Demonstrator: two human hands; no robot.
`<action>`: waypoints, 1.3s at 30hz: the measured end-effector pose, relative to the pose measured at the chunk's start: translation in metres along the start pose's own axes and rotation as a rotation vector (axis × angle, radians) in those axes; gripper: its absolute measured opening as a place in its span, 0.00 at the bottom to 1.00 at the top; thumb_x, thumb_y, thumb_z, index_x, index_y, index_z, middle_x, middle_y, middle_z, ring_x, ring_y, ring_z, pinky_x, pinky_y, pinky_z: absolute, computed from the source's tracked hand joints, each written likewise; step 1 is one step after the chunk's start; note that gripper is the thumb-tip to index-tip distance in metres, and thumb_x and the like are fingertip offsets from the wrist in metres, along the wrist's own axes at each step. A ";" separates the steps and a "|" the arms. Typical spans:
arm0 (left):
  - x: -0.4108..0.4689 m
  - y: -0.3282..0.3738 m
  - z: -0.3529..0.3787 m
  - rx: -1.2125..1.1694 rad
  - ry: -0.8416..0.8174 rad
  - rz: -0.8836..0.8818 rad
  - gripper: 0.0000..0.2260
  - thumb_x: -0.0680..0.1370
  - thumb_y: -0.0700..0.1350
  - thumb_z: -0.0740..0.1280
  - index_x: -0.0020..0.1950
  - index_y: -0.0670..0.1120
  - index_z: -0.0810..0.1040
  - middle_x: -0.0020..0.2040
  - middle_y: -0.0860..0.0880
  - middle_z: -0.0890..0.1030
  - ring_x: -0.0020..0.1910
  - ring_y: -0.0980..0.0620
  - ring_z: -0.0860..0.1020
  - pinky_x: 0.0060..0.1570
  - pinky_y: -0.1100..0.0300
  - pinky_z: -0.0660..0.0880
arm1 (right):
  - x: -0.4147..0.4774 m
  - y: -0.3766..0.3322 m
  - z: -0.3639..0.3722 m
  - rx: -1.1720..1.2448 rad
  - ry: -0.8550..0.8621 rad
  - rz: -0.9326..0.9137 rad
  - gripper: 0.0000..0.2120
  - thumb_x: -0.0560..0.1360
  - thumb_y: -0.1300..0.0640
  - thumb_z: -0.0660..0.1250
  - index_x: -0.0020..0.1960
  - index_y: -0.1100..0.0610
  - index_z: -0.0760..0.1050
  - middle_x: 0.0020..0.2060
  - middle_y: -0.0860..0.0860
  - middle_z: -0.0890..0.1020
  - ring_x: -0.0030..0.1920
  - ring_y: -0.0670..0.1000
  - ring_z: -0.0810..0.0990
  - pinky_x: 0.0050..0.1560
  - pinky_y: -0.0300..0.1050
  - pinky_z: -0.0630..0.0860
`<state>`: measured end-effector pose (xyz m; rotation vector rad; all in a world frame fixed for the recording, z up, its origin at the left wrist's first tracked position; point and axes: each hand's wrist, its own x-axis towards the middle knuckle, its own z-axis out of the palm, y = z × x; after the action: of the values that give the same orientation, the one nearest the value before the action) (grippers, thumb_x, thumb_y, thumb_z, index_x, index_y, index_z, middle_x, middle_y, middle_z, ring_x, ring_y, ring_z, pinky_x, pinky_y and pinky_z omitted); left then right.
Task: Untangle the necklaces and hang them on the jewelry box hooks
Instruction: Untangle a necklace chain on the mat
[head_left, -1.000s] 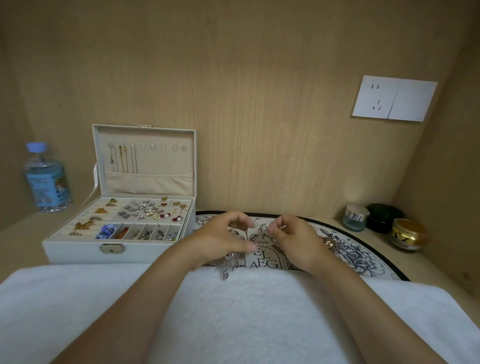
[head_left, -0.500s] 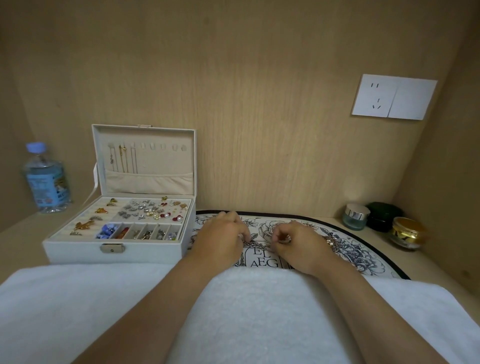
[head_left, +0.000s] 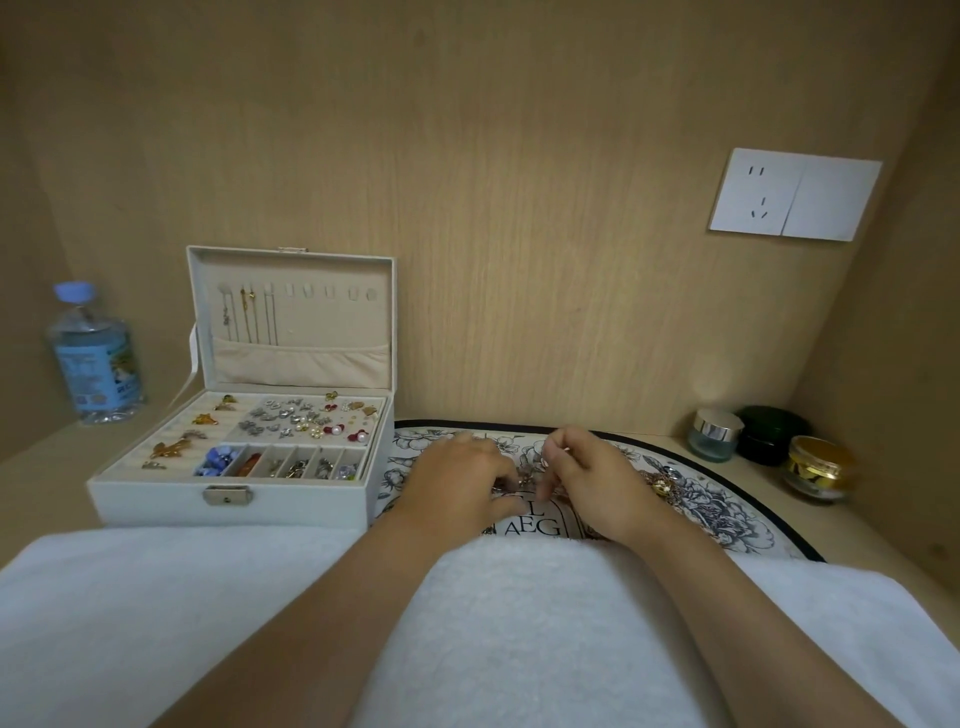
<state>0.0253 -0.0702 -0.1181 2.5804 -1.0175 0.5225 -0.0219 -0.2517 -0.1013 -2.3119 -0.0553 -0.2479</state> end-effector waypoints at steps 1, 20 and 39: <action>-0.001 0.000 0.000 -0.052 0.021 0.001 0.11 0.74 0.62 0.69 0.49 0.58 0.82 0.46 0.59 0.78 0.50 0.55 0.71 0.55 0.53 0.70 | 0.000 -0.002 0.001 0.120 -0.005 0.008 0.10 0.84 0.52 0.55 0.46 0.51 0.70 0.35 0.50 0.85 0.27 0.48 0.69 0.31 0.42 0.67; -0.007 0.012 -0.008 -0.585 0.101 -0.145 0.09 0.70 0.57 0.74 0.46 0.56 0.81 0.50 0.61 0.74 0.58 0.62 0.70 0.58 0.64 0.66 | -0.005 -0.014 -0.016 0.985 -0.210 0.141 0.06 0.84 0.57 0.55 0.48 0.57 0.66 0.34 0.56 0.76 0.18 0.46 0.57 0.23 0.35 0.54; 0.000 0.003 -0.038 -1.167 0.148 -0.505 0.08 0.82 0.40 0.57 0.43 0.46 0.68 0.31 0.51 0.66 0.25 0.54 0.63 0.27 0.59 0.60 | 0.000 0.009 -0.006 0.020 0.075 0.030 0.06 0.78 0.57 0.69 0.43 0.49 0.76 0.37 0.50 0.81 0.35 0.48 0.76 0.40 0.45 0.75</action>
<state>0.0151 -0.0561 -0.0846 1.5868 -0.3617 -0.0496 -0.0220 -0.2620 -0.1041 -2.2795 0.0148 -0.3167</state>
